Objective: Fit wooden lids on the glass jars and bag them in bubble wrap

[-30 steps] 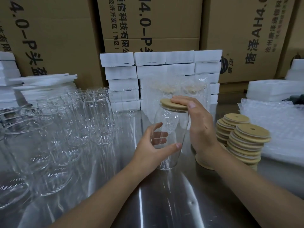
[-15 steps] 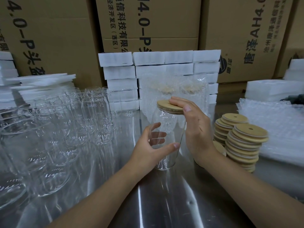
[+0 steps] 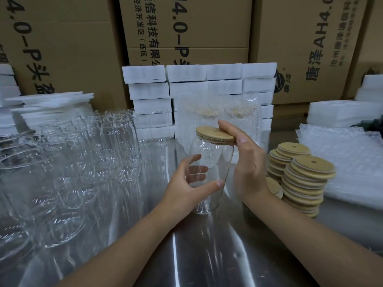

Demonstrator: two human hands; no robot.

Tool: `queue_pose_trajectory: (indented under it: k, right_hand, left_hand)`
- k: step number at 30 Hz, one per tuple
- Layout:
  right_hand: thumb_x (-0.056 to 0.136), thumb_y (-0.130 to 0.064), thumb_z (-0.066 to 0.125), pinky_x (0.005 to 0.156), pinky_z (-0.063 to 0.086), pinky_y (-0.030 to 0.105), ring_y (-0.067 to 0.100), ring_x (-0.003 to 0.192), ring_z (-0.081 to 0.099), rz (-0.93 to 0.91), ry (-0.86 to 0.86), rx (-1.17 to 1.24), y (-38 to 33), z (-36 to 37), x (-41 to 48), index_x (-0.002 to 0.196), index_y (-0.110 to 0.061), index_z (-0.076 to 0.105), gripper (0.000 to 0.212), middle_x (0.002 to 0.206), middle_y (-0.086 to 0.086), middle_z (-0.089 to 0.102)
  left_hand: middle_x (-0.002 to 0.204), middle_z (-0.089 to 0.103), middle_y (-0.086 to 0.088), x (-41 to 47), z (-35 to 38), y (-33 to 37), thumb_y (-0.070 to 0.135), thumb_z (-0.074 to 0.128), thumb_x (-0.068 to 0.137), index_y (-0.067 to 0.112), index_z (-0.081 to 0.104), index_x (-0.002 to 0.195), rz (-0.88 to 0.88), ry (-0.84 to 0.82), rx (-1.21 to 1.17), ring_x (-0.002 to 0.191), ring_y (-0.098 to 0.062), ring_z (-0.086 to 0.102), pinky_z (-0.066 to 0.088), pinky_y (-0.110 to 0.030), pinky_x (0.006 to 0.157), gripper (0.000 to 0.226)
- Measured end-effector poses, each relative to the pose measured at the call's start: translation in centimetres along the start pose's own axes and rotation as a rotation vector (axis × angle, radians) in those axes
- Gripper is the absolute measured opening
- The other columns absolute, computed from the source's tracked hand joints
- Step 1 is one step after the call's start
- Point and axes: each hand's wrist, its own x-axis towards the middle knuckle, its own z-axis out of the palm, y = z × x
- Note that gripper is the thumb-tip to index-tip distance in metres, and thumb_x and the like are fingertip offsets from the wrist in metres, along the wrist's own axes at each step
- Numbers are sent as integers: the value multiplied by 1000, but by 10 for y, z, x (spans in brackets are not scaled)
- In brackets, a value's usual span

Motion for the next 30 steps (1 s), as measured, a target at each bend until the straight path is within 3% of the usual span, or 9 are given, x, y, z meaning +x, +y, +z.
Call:
queue_pose_trajectory:
  k: [5,8,12,15,17,20,23,27,30]
  right_hand:
    - [90,-34,27,95,46,21,1,113,57,-87,13,-59,1,-2,3,114,-15,62,47,116,-7,63]
    - [92,-33,26,93,50,39,0,108,59,-134,33,-132,1,-3,6,107,-21,64,43,108,-20,61]
    - [93,-31,29,85,50,53,10,105,62,-182,49,-187,1,-2,6,106,-17,68,43,106,-13,63]
    - [92,-30,34,80,50,52,11,97,62,-218,13,-244,-1,-3,10,102,-8,70,44,100,-9,64]
    - [90,-32,38,76,49,43,9,87,56,-279,-32,-344,-3,-4,14,96,-4,67,41,91,-5,63]
    - [87,-39,40,84,36,26,6,85,52,-287,-109,-464,-6,-7,15,96,-6,66,43,89,1,65]
    - [86,-49,37,87,29,16,3,89,52,-187,-193,-504,-14,-14,19,100,-12,67,49,94,-4,67]
    - [90,-53,28,84,38,23,1,94,55,-155,-361,-532,-29,-37,33,103,-15,70,57,103,-3,70]
    - [94,-52,31,88,40,33,4,107,54,-96,-250,-663,-30,-74,53,123,-24,60,50,112,-12,63]
  left_hand:
    - [111,66,8,2,-2,-2,55,83,45,44,51,120,-2,-16,-12,107,-4,64,54,-33,92,82]
    - [111,67,8,2,-2,-2,53,83,44,42,51,119,-2,-29,-23,107,-3,63,54,-31,89,82]
    - [111,67,6,1,-2,1,52,82,44,40,52,119,-3,-33,-37,106,-5,64,53,-27,85,82]
    - [110,67,6,1,-2,2,51,81,44,40,52,118,1,-33,-40,106,-4,64,54,-25,84,81]
    - [109,66,7,1,-2,2,51,81,44,41,52,117,10,-32,-32,105,-3,64,54,-25,82,79]
    - [110,66,6,2,-2,-1,51,82,45,41,52,117,13,-27,-33,107,-7,64,54,-25,80,79]
    - [111,66,6,4,-4,-4,56,83,44,45,51,116,17,-26,-15,108,-6,64,54,-28,83,79]
    - [114,66,6,7,-5,-5,60,83,43,49,51,115,24,-55,18,106,-1,63,54,-30,88,80]
    - [112,66,9,6,-7,-5,60,82,44,52,50,113,24,-57,49,103,3,63,55,-30,87,77]
